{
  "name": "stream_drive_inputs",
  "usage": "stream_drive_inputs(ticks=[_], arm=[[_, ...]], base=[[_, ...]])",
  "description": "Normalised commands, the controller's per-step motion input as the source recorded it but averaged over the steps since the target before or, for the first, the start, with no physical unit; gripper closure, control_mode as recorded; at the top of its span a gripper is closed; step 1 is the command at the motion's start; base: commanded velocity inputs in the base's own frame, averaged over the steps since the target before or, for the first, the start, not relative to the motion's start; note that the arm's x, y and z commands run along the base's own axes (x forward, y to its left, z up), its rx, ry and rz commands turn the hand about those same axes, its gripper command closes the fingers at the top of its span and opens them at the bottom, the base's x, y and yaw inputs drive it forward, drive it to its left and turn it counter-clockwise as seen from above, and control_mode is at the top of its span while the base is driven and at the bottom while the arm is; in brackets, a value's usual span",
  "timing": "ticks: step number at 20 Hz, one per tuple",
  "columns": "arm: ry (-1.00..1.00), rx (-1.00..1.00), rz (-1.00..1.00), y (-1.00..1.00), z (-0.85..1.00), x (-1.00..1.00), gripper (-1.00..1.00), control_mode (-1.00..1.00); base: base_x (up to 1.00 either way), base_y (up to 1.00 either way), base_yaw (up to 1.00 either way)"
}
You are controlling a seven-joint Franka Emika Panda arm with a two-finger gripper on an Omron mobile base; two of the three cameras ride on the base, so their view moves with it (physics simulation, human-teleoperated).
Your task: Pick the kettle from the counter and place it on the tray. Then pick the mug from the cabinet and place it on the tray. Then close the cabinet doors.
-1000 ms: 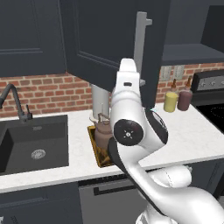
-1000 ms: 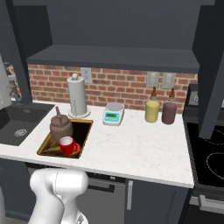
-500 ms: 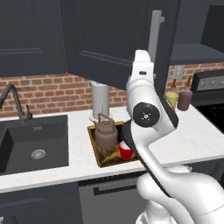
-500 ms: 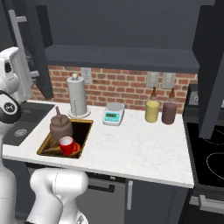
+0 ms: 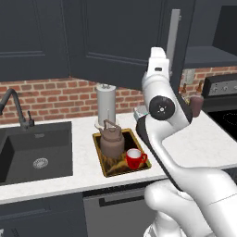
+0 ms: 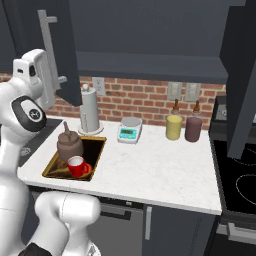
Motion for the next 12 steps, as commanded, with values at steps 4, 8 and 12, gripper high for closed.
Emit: stream_drive_inputs(ticks=[4, 8, 12], arm=[[0.0, 0.0, -0.03, -0.45, 0.0, 0.72, -1.0, -1.0], [0.03, 0.0, -0.01, -0.46, 0.0, 0.79, -1.0, -1.0], [0.06, 0.0, 0.0, -0.48, 0.0, 0.85, -1.0, -1.0]], base=[[0.0, 0.0, 0.0], [0.0, 0.0, 0.0], [0.0, 0.0, 0.0]])
